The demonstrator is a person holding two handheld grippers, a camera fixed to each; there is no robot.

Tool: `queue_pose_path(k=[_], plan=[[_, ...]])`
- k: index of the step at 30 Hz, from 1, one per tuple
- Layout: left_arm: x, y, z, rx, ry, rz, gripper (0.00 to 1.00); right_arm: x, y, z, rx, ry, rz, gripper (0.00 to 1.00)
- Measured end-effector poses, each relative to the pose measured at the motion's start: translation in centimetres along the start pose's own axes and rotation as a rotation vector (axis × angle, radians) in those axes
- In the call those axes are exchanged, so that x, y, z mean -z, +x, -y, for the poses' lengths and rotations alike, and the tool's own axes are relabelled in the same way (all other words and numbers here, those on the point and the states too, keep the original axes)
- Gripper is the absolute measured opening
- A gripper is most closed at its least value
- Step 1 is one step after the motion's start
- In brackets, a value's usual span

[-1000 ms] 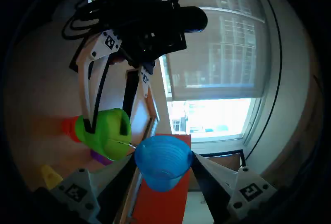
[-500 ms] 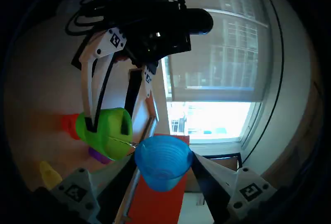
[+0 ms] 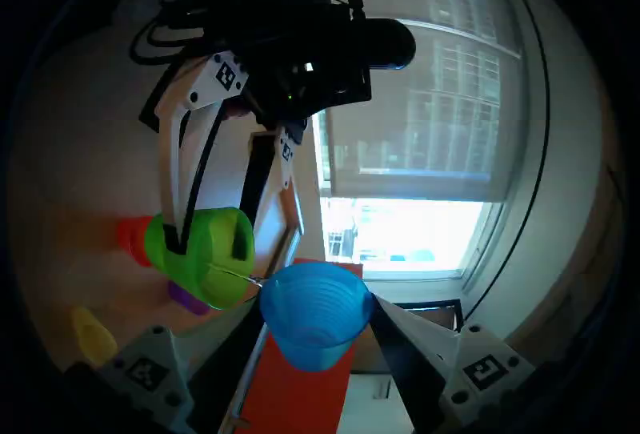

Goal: Pour water

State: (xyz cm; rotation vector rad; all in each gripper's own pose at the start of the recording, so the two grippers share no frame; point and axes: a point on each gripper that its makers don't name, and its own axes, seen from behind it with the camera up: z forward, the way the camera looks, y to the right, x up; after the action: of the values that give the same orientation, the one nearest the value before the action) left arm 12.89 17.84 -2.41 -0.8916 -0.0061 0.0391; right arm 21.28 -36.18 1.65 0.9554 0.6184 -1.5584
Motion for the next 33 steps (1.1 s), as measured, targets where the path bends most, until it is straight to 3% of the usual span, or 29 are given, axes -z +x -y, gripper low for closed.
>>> queue_pose_path(k=[33], plan=[[0.08, 0.22, -0.05, -0.007, -0.002, -0.004, 0.86, -0.24, -0.31, -0.05, 0.042, -0.003, 0.001, 0.92]])
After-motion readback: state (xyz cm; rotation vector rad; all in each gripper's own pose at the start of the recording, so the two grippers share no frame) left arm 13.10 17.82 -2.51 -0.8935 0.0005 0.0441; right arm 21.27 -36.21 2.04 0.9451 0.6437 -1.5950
